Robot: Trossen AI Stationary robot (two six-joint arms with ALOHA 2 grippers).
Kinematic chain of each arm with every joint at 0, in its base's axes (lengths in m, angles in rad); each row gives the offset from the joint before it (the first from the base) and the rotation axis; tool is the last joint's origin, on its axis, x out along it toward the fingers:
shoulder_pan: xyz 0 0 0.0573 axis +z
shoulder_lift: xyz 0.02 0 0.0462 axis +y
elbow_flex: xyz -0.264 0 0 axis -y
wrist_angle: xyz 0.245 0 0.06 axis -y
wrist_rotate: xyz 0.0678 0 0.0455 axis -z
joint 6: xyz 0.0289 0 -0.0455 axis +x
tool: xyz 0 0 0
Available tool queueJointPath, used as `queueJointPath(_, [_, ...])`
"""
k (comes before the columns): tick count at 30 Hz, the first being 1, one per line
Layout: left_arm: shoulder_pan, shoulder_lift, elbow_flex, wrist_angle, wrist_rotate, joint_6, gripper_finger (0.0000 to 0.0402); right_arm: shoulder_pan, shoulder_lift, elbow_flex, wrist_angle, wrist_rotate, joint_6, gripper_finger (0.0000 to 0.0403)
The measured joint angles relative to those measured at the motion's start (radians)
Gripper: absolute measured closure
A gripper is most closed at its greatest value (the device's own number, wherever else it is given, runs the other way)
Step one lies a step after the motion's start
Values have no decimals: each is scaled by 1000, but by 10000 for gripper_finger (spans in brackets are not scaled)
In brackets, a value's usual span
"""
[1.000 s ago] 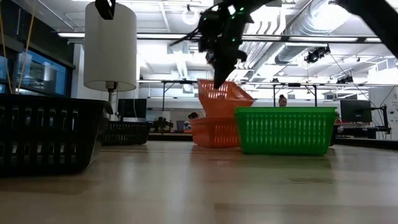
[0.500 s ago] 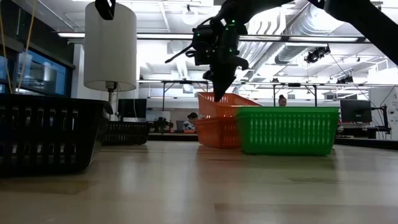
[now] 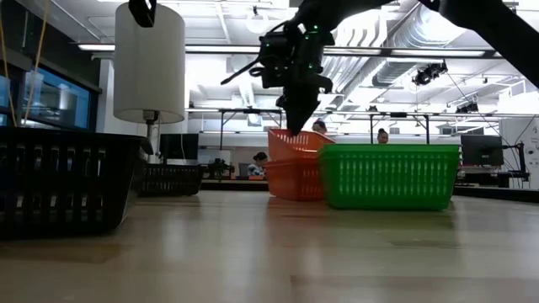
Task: Stack baskets by color
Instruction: Stack the bottom orange bin on top of the top orange bin, then stack the bottom black bin on top of the top left black bin
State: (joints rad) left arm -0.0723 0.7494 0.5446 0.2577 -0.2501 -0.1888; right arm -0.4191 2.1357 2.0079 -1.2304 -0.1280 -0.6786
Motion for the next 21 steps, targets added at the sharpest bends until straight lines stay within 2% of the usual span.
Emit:
queueJointPath(7, [0,0,0,-1,0,0,402,3,-16,59,-93,-5,45,221])
queueJointPath(13, [0,0,0,-8,0,1,401,-8,-16,158,-176,-17,142,206])
queueJointPath(18, [0,0,0,-8,3,0,402,-35,-37,157,-274,-245,211,206])
queueJointPath(21, [0,0,0,-16,3,0,401,-31,-92,81,-296,-276,215,206])
